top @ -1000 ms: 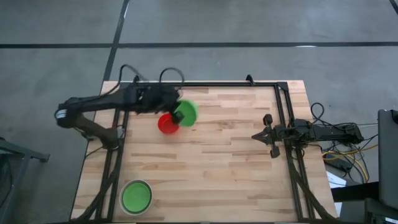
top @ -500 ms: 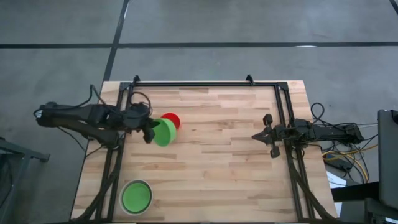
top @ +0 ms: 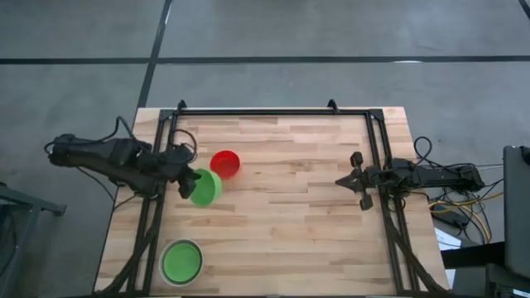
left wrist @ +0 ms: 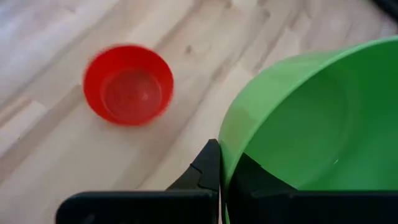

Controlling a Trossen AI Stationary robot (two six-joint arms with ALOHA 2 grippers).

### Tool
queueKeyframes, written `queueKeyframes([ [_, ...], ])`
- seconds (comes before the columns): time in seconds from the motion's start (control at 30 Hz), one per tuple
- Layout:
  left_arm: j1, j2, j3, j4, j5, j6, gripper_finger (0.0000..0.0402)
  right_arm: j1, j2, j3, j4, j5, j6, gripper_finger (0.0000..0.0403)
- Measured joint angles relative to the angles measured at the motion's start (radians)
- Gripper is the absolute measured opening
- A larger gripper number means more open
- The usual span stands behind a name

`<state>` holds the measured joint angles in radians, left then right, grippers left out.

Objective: Nest bowls inside each other
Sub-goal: Stack the green bowl on top of the green bowl

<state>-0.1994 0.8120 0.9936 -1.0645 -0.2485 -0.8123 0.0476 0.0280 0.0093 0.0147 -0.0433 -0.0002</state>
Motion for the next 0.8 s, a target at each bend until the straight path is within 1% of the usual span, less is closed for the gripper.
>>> queueKeyframes([
  [0.07,-0.018,0.000,0.000,-0.018,0.030,0.009,0.0004,0.000,0.000,0.000,0.000,0.000,0.000,0.0009],
  [0.2,-0.074,-0.001,0.001,-0.074,0.051,0.052,0.0005,0.000,0.000,0.000,0.000,0.000,0.000,0.0009],
  [0.37,-0.186,-0.019,0.001,-0.163,0.088,0.089,0.0005,0.000,0.000,0.000,0.000,0.000,0.000,0.0009],
  [0.5,-0.302,-0.042,0.001,-0.196,0.098,0.067,0.0005,0.000,0.000,0.000,0.000,0.000,0.000,0.0009],
  [0.63,-0.421,-0.053,0.001,-0.204,0.096,0.014,0.0005,0.000,0.000,0.000,0.000,0.000,0.000,0.0009],
  [0.8,-0.528,-0.037,0.001,-0.204,0.065,-0.039,0.0005,0.000,0.000,0.000,0.000,0.000,0.000,0.0009],
])
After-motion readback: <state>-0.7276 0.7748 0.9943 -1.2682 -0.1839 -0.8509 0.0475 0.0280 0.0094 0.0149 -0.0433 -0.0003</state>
